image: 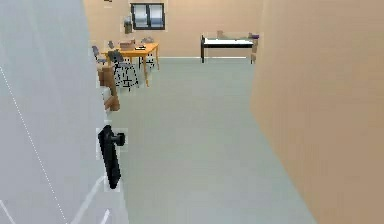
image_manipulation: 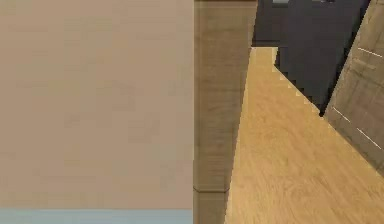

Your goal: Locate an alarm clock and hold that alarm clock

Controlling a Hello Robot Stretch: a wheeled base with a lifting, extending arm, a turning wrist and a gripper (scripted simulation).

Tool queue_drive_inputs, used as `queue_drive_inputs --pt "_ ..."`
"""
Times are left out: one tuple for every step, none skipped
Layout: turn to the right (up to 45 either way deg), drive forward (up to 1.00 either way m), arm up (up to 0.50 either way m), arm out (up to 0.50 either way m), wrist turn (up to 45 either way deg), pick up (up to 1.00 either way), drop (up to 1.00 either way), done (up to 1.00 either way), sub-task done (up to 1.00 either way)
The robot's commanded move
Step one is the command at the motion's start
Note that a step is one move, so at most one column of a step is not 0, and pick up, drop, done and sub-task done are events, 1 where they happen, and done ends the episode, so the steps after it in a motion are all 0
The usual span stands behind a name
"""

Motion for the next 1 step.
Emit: queue_drive_inputs --pt "0.0 0.9 0.0 0.0 0.0 0.0 0.0 0.0 0.0"
